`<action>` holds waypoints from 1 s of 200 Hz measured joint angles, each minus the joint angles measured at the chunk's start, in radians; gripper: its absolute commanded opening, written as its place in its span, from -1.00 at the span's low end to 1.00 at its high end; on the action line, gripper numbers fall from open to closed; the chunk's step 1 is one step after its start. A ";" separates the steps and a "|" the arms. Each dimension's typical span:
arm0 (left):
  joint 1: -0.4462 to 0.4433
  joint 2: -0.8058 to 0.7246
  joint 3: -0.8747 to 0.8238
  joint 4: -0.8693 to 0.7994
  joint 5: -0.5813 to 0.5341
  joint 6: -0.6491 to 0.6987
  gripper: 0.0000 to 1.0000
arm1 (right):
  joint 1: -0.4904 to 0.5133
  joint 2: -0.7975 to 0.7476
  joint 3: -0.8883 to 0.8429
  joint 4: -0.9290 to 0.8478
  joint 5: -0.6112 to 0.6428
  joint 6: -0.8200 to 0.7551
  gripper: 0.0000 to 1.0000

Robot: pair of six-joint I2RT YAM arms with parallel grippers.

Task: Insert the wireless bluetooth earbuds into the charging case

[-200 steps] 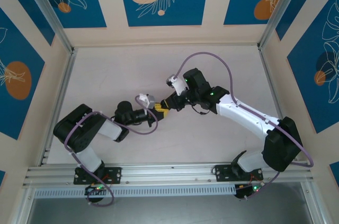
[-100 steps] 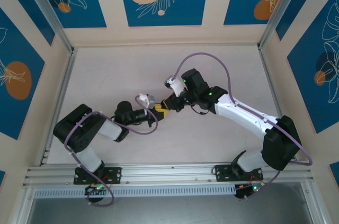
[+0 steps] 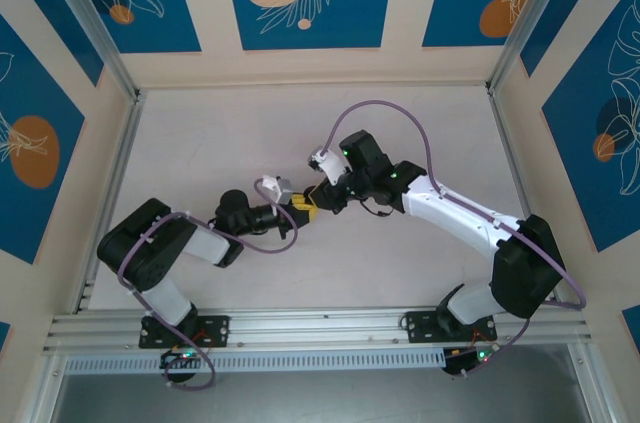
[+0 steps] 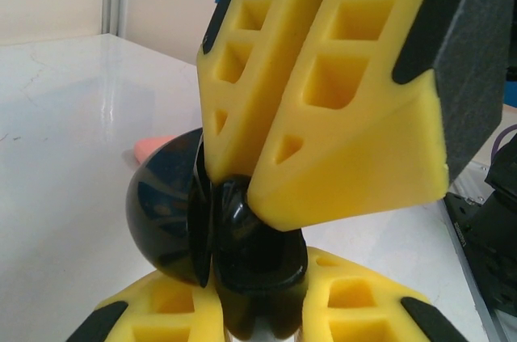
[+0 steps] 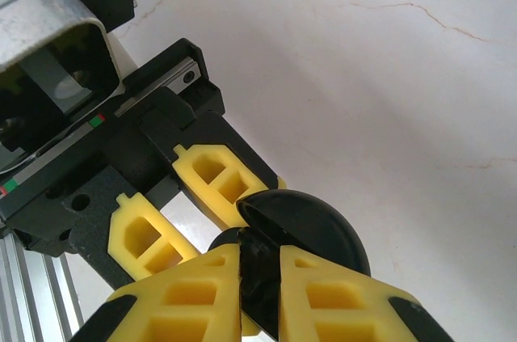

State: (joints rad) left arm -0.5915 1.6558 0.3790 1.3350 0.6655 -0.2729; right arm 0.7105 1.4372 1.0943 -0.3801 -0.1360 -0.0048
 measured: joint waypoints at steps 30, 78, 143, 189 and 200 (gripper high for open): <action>0.000 -0.016 0.004 -0.019 0.002 0.000 -0.79 | 0.000 0.000 0.003 -0.006 0.001 -0.011 -0.46; -0.001 -0.026 0.006 -0.024 0.005 0.005 -0.79 | -0.023 -0.030 0.003 -0.017 -0.029 0.000 -0.33; -0.010 -0.053 0.003 -0.063 0.004 0.066 -0.78 | -0.190 -0.136 0.030 -0.096 -0.207 0.070 -0.32; -0.023 -0.097 -0.013 -0.132 -0.011 0.121 -0.78 | -0.330 -0.056 0.114 -0.337 -0.223 0.079 -0.33; -0.026 -0.111 -0.016 -0.157 -0.016 0.135 -0.78 | -0.345 -0.020 0.122 -0.391 -0.196 0.078 -0.33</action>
State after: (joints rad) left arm -0.6178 1.5444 0.3634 1.1778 0.6498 -0.1375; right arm 0.3656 1.4174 1.2160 -0.7712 -0.3325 0.0734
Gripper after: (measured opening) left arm 0.182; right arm 0.333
